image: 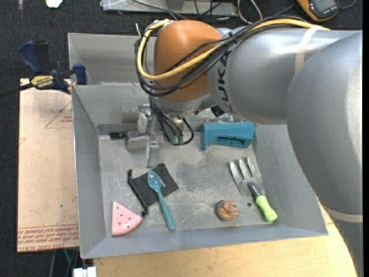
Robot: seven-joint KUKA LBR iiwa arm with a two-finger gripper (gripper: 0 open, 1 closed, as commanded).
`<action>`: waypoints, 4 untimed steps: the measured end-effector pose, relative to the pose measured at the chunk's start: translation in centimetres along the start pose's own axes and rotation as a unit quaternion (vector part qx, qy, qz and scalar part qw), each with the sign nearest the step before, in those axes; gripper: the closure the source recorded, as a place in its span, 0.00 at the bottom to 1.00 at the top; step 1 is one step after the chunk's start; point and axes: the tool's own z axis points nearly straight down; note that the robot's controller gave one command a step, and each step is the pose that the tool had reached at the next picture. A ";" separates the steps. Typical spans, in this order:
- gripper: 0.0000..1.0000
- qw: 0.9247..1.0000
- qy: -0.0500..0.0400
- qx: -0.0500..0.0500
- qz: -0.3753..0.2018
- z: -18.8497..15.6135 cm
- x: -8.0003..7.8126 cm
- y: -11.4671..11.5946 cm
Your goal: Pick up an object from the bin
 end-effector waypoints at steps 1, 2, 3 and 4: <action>0.00 0.993 -0.003 -0.001 -0.119 4.8 1.9 -1.0; 0.00 0.985 0.002 -0.001 -0.174 6.8 3.5 -1.6; 0.00 0.981 0.002 0.000 -0.195 6.6 5.6 -3.4; 0.00 0.954 -0.005 -0.001 -0.300 10.6 3.3 -0.1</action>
Offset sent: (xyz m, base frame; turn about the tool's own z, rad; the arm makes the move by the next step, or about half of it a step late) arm -0.0443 -0.0193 -0.0374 -0.2799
